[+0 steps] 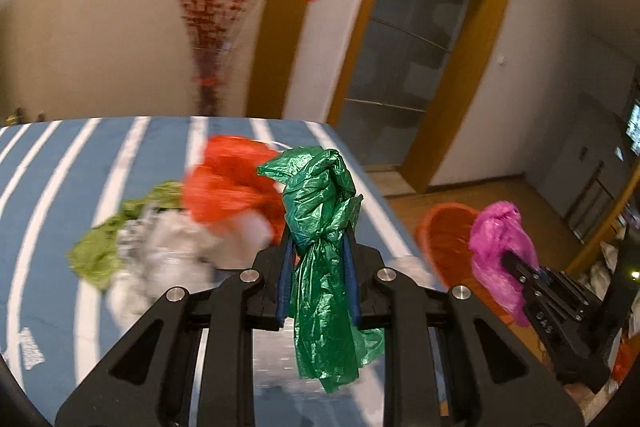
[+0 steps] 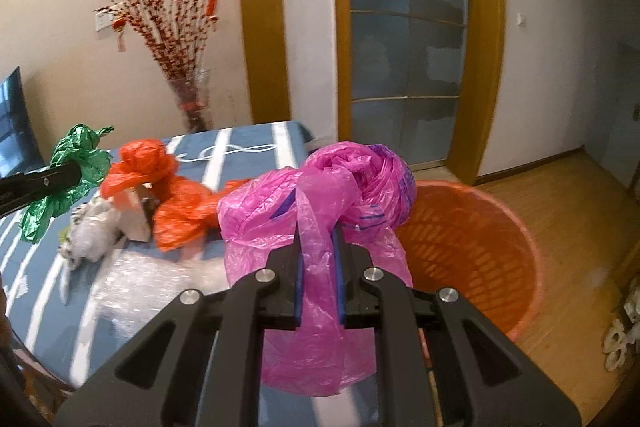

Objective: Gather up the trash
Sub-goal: 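Carry the pink and green bags over the orange basket with both tools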

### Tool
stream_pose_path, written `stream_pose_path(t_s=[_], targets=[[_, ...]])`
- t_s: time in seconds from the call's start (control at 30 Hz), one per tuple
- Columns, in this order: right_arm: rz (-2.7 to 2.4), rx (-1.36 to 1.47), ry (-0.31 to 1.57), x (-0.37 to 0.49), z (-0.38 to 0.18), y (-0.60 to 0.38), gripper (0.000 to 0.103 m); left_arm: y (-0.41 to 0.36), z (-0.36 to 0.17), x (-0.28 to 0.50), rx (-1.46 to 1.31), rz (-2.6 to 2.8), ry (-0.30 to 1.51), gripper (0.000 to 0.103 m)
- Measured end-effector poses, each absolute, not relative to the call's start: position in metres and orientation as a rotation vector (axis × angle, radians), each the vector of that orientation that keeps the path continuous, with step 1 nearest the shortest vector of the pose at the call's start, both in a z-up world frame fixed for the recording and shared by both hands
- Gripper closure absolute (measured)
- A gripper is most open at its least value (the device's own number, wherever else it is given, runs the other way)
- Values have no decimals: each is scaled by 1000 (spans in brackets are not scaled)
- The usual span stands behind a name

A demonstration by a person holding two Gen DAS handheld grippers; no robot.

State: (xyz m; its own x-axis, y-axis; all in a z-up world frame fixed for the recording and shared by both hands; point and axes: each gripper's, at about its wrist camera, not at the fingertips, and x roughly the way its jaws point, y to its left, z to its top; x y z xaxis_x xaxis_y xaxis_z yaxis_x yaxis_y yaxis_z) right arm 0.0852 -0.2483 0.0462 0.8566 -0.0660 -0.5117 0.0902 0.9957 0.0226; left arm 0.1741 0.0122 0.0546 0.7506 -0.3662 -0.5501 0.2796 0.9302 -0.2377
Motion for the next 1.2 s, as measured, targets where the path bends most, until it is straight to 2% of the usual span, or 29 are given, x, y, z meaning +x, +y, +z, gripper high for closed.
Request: stream_pose_path(t_s=[0.37, 0.87, 0.93, 1.0, 1.1, 1.17, 1.2], targets=[[-214, 110, 549, 80, 29, -326, 90, -98, 40, 183, -119, -560, 677, 81], [-259, 209, 591, 105, -1, -397, 89, -197, 2, 215, -90, -706, 798, 81], [-251, 218, 596, 111, -4, -402, 89, -205, -2, 214, -85, -711, 811, 81], [-239, 229, 599, 116, -7, -407, 84, -210, -7, 217, -83, -719, 837, 81], [-235, 248, 601, 122, -10, -411, 81, -214, -14, 220, -82, -708, 864, 77], [-236, 265, 606, 123, -14, -416, 80, -214, -18, 220, -77, -692, 874, 66], [-240, 271, 609, 123, -16, -418, 79, -214, -18, 221, -76, -688, 876, 64]])
